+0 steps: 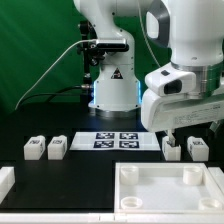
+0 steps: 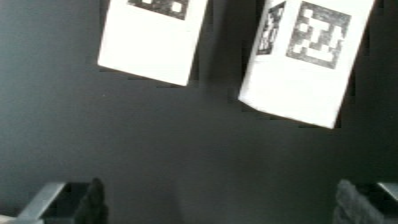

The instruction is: Assemble one leg

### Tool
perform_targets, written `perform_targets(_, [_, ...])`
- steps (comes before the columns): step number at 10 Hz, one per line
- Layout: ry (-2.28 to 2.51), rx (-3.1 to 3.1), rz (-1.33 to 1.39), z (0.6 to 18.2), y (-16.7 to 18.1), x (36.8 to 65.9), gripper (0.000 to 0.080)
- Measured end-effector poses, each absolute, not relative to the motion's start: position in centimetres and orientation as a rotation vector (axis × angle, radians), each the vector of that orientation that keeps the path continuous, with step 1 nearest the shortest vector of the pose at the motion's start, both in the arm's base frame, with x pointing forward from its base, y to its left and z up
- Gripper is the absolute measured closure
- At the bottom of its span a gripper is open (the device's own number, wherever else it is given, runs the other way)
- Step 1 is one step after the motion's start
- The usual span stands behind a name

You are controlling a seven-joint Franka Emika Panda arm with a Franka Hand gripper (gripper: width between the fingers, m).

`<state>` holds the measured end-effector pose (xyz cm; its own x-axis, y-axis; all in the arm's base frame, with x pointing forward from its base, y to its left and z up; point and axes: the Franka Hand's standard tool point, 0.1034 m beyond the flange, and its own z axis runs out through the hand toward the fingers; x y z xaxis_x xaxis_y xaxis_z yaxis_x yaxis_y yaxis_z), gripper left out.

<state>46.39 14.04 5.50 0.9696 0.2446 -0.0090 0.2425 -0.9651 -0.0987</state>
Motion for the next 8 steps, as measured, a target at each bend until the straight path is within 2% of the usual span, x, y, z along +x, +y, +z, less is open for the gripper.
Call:
perform_targets(1, [-0.385,-3.027,0.22,4.8,13.7,44.0,0.015])
perform_targets(3, [-0.27,-3.012,0.235,4.8,14.0,44.0,0.015])
perform_targets(5, [-0.156,-2.989,0.415,4.9,15.0,44.0,0.015])
perform_targets(6, [-0.088,-2.97,0.661,5.0,15.9,42.9,0.015])
perform_targets(8, [-0.091,-2.869,1.013,4.7,17.1,43.4,0.015])
